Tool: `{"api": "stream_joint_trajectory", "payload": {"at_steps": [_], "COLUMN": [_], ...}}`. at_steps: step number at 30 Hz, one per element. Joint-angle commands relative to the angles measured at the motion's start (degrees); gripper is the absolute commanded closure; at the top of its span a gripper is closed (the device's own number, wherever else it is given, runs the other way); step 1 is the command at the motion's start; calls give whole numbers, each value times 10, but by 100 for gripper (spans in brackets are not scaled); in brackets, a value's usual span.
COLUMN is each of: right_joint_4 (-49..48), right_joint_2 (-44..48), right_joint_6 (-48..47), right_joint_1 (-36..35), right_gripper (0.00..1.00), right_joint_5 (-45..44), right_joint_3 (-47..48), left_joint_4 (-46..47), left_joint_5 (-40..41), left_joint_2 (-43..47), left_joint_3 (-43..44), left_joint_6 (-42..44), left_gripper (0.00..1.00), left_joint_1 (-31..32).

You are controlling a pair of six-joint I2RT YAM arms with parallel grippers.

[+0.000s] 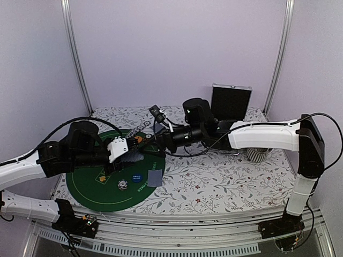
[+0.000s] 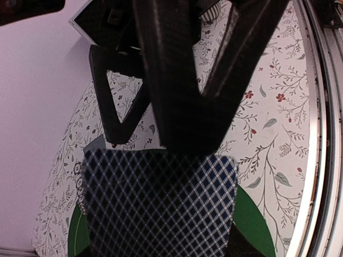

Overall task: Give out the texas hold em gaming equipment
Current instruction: Pick up the poker card from the face-down deck piles.

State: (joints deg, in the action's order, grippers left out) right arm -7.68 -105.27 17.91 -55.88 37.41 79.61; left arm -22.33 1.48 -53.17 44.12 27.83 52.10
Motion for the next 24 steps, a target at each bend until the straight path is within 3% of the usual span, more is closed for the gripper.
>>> {"api": "stream_joint_trajectory", "payload": {"at_steps": [1,7,14,24], "right_joint_4": [-4,10,96,132], "right_joint_2": [-31,-59,-35,-7], "right_joint_6": [-11,7,-20,-36], "right_joint_1": [-18,-20,-20,-20], "right_gripper": [5,6,13,22], "right_joint_5": [18,-51,-160,-149], "right_joint_3": [41,65,70,75], "left_joint_4": [22,29,30,33], "left_joint_5": [-8,-10,-3,-5], "left_joint_2": [3,5,12,9], "left_joint_3": [-5,-7,-10,-14], "left_joint_6": [2,3,4,0], "left_gripper": [52,52,52,52], "left_joint_1": [-5,-5,-6,-6]}}
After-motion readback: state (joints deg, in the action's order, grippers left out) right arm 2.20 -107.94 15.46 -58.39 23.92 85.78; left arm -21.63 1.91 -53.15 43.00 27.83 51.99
